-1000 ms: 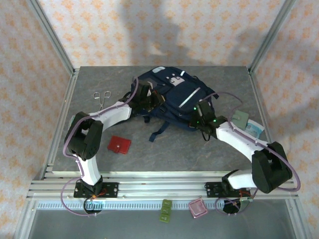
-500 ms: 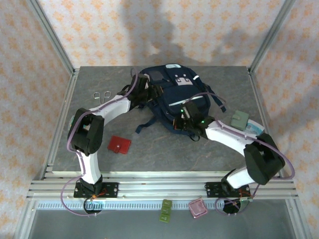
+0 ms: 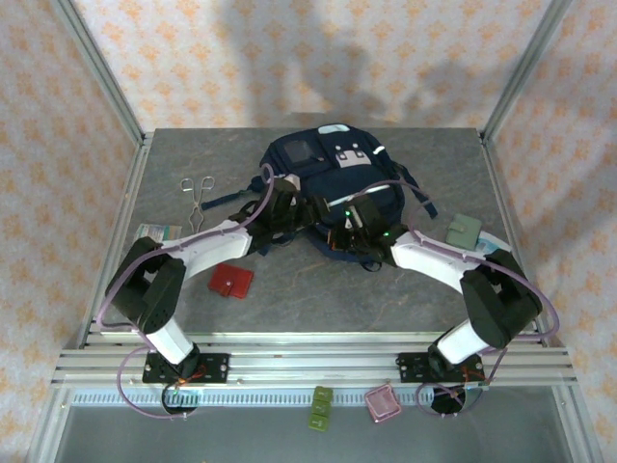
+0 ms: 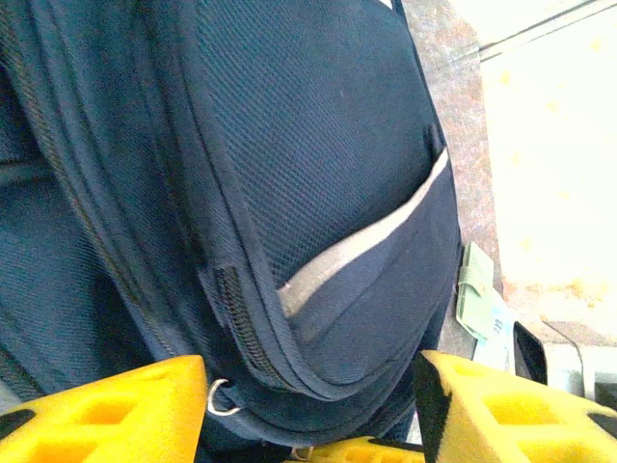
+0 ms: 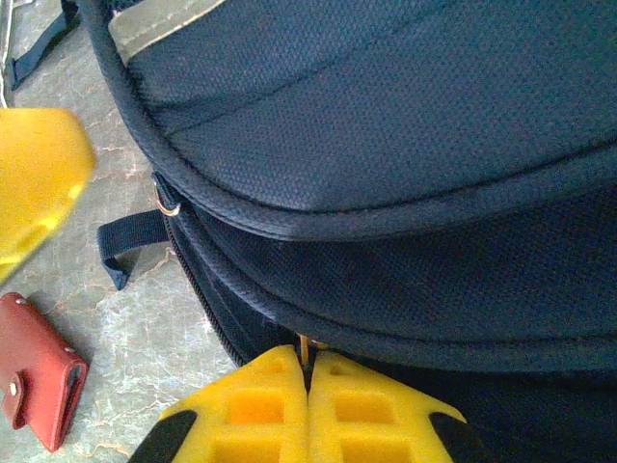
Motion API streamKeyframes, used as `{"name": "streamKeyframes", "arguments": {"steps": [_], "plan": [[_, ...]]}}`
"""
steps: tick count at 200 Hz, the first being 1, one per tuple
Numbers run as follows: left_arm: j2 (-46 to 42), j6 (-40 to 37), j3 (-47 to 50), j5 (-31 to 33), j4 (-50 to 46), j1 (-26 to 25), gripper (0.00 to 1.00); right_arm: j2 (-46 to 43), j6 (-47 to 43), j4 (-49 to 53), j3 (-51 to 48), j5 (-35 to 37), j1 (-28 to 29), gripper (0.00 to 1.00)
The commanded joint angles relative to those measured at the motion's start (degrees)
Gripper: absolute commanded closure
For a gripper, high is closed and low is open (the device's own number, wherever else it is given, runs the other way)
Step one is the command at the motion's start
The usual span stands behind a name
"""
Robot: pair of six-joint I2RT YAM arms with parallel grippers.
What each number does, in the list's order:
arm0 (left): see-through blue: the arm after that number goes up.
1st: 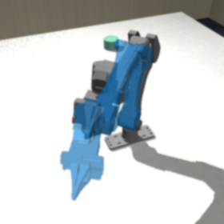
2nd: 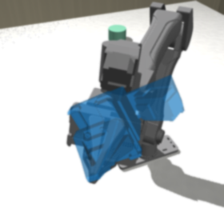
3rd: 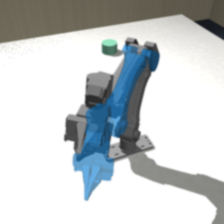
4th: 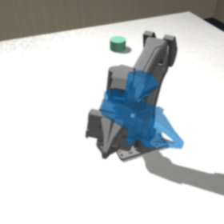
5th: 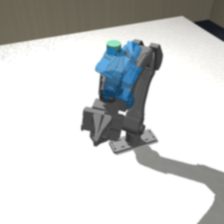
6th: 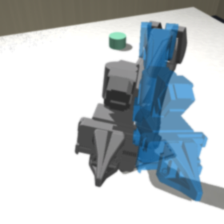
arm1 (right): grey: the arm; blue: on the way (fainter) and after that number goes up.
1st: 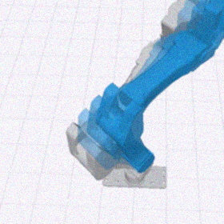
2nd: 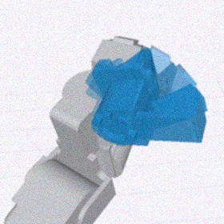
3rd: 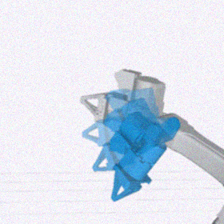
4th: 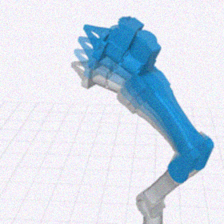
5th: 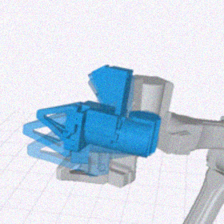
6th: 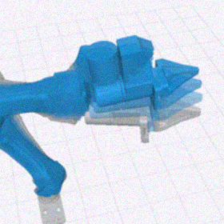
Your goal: Pack books, pencil case, and school supplies into a backpack
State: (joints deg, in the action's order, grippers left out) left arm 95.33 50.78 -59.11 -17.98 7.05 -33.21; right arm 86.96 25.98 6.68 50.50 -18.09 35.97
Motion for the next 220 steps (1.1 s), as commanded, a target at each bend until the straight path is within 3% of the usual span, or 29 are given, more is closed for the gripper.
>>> {"name": "streamKeyframes", "arguments": {"steps": [1,41,52,62,75,88,120,189,220], "plan": [[3.27,0.94,-1.77,4.17,1.03,-0.42,0.4,0.1,0.22,-2.88,2.19,0.28,0.51,1.0],[7.26,1.17,-5.16,8.78,-3.82,-1.59,0.4,-0.09,0.22,-3.16,2.1,0.57,0.5,1.0],[8.13,1.42,-5.6,9.52,-3.8,-1.68,0.45,-0.02,0.21,-3.27,2.14,0.51,0.51,1.0],[8.75,1.73,-5.83,10.07,-3.71,-1.61,0.55,0.13,-0.01,-3.01,2.15,0.92,0.51,1.0],[9.32,1.59,-6.33,10.41,-3.36,-1.59,0.82,0.25,-0.24,-1.92,2.36,1.99,0.51,1.0],[9.78,1.27,-7.18,10.77,-4.18,-1.46,1.0,0.23,-0.65,-0.25,2.56,4.04,0.51,1.0],[8.99,-0.04,-7.02,10.76,-4.77,-0.1,1.0,-0.5,-1.28,7.21,2.97,11.23,-0.49,1.0],[4.36,-2.22,-3.5,10.51,-4.07,4.94,1.0,-5.35,-0.43,15.5,-1.45,23.93,-9.55,1.0],[4.05,-3.7,-4.26,10.19,-3.97,5.7,1.0,-6.73,-1.6,13.93,-0.76,20.27,-8.1,1.0]]}}
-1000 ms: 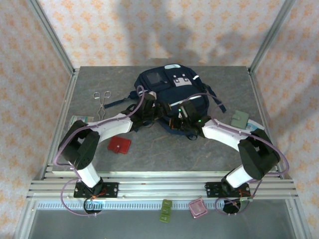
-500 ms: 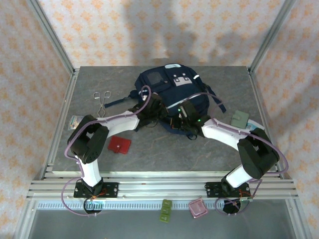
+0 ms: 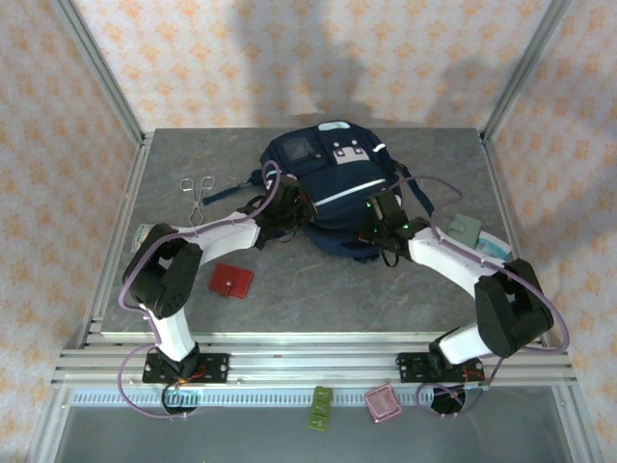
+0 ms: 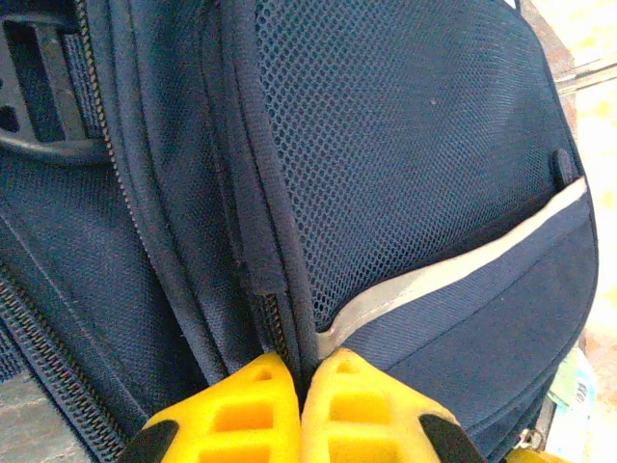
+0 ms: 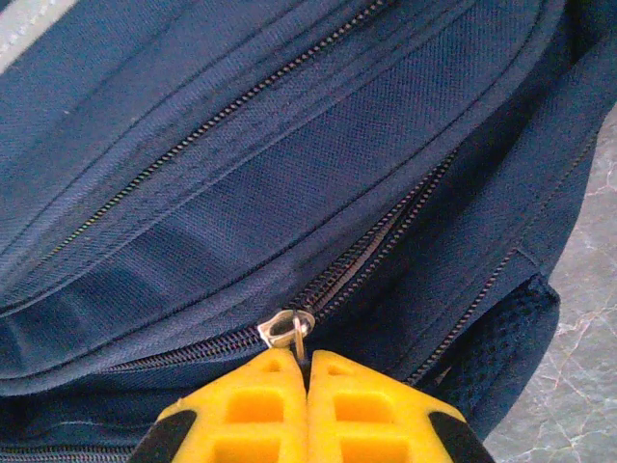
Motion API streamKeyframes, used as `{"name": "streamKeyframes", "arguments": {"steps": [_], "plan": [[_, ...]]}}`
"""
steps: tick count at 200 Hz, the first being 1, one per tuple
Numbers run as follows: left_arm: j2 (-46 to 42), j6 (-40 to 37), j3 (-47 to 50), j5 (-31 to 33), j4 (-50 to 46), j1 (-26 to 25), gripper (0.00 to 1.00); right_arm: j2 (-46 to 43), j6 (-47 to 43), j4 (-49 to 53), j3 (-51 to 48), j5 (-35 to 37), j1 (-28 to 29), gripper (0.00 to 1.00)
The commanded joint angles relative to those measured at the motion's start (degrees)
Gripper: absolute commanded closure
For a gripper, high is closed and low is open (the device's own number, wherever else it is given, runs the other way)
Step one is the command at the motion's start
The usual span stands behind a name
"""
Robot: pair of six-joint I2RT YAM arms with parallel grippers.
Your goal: Pack books, pencil case, and school supplies into a backpack
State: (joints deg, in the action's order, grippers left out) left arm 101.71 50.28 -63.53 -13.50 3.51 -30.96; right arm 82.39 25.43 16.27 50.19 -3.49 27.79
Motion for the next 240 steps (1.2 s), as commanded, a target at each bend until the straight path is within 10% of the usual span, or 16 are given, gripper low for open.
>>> {"name": "streamKeyframes", "arguments": {"steps": [1,101,135,240], "plan": [[-2.32,-3.27,0.11,5.69,-0.43,3.49,1.0,-2.2,-1.11,4.23,-0.45,5.55,0.25,1.0],[1.37,-10.81,-9.42,4.18,-3.95,8.43,1.0,5.1,2.47,-3.28,7.99,-3.08,16.86,1.0],[-0.65,-9.76,-8.97,2.88,-6.05,8.55,0.59,8.25,1.79,-4.4,10.87,-0.73,16.55,1.0],[-9.06,-1.25,4.99,3.04,-1.95,0.14,0.41,8.09,1.04,-5.17,12.04,-4.48,14.92,1.0]]}}
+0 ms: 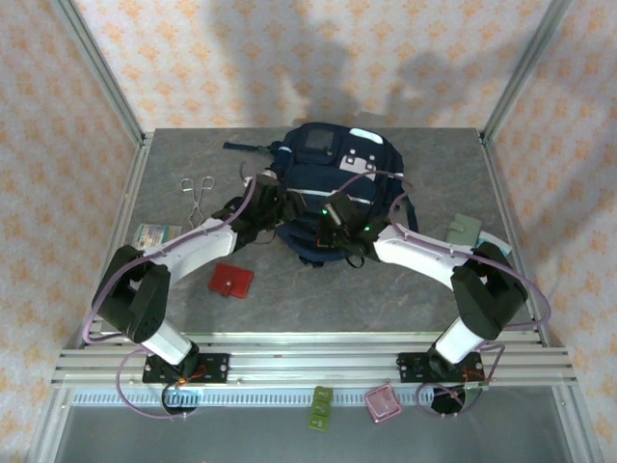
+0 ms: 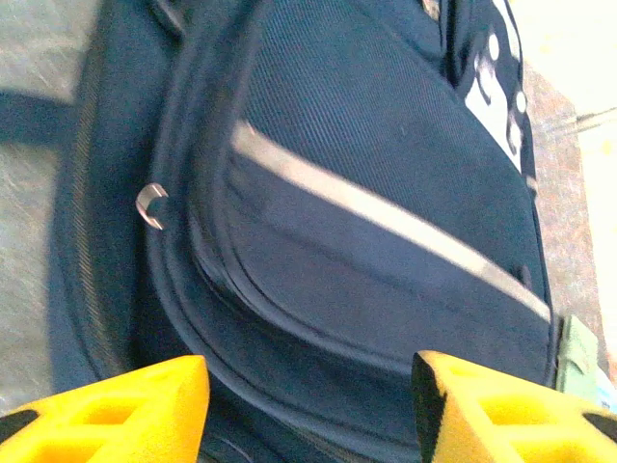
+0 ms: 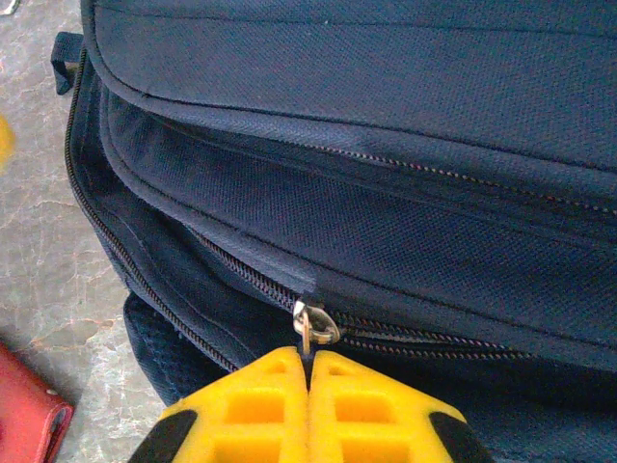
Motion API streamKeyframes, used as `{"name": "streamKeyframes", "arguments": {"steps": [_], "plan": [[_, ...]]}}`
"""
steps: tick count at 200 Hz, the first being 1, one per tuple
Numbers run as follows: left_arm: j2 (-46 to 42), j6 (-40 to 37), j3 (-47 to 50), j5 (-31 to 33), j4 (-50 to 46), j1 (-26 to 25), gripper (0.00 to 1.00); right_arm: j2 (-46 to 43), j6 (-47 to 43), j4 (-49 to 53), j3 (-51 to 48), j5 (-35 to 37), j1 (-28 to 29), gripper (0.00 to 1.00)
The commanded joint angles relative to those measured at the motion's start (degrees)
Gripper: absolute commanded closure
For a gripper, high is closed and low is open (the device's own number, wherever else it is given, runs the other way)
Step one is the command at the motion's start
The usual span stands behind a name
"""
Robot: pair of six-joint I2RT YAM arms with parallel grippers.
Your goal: Pack books, pencil case, and school supplies into a backpack
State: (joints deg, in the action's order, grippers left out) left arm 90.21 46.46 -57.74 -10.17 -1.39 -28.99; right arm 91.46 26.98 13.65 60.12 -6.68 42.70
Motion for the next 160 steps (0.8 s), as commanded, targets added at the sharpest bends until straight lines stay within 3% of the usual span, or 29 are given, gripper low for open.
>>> {"name": "streamKeyframes", "arguments": {"steps": [1,85,136,160], "plan": [[2.65,2.63,-0.89,-0.24,2.96,-1.89,0.41,-0.96,-0.52,-2.56,2.11,-1.31,0.02,1.0],[12.38,9.51,-5.69,-2.87,2.11,-3.17,0.36,-2.71,-0.44,-4.41,-0.18,-0.84,-0.16,1.0],[7.98,11.98,-2.18,-0.3,1.38,-3.53,0.36,-2.62,-0.57,-5.08,-0.54,-0.97,-0.51,1.0],[8.18,15.03,-0.86,-2.68,2.39,-3.77,0.36,-2.23,-0.7,-5.38,-0.53,-1.47,-0.54,1.0]]}}
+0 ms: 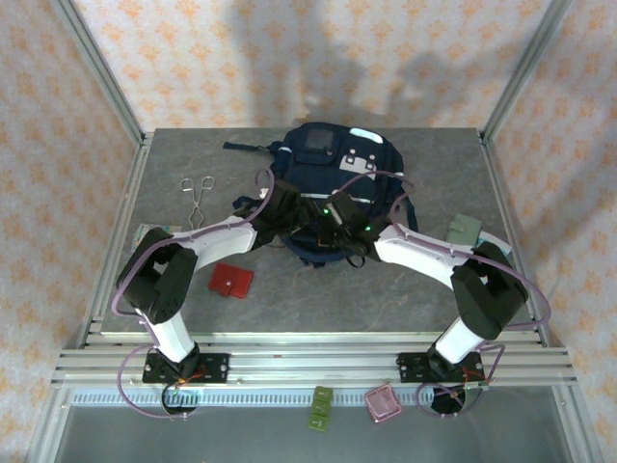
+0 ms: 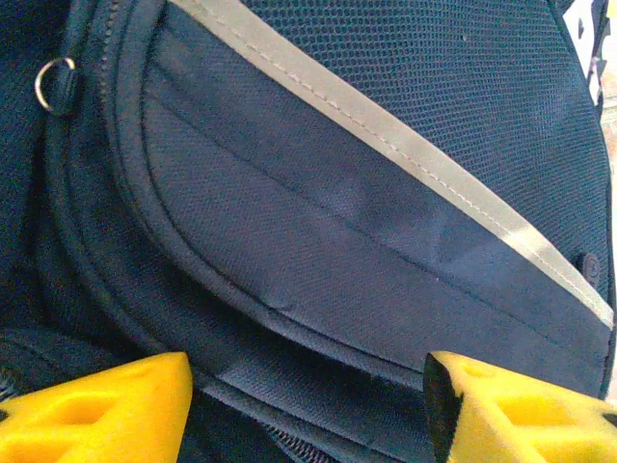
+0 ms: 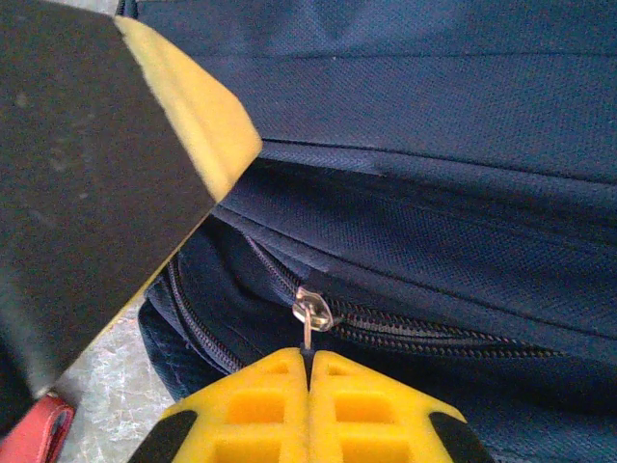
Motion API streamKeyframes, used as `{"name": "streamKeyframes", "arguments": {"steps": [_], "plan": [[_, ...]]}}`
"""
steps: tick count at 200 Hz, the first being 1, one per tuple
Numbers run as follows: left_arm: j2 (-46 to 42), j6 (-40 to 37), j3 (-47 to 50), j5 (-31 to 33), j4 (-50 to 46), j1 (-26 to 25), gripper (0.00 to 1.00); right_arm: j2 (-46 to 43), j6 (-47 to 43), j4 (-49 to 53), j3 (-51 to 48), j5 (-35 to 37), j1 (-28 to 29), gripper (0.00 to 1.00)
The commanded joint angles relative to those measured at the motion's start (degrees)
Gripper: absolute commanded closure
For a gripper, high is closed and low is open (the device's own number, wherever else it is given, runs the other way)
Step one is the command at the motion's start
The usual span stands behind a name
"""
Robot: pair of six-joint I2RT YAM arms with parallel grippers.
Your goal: Pack books, pencil case, and school supplies into a backpack
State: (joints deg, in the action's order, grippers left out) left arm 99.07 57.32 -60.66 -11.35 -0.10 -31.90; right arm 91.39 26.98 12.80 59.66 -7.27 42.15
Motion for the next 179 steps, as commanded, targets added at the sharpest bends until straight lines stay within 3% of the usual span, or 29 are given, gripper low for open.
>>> {"name": "streamKeyframes", "arguments": {"steps": [1,64,103,121,156,179], "plan": [[-0.7,4.32,2.19,-1.53,1.21,-0.92,0.36,-2.13,-0.66,-4.49,-0.11,-0.89,0.02,1.0],[2.67,7.09,1.57,0.06,4.82,-1.69,0.39,-3.11,0.1,-5.78,-3.58,-2.57,0.04,1.0],[6.6,6.51,-1.86,0.3,3.09,-1.26,0.67,-3.8,0.61,-6.44,-5.47,-2.37,0.04,1.0],[6.06,7.98,-0.45,-2.01,5.3,-1.04,0.65,-4.16,0.66,-6.45,-6.04,-1.76,0.04,1.0],[3.27,9.26,2.0,0.39,4.05,-1.84,0.46,-3.52,0.8,-7.39,-5.96,-2.13,0.04,1.0],[2.1,12.11,4.48,-1.25,5.83,-2.4,0.42,-3.16,0.63,-7.36,-5.43,-1.78,0.04,1.0]]}}
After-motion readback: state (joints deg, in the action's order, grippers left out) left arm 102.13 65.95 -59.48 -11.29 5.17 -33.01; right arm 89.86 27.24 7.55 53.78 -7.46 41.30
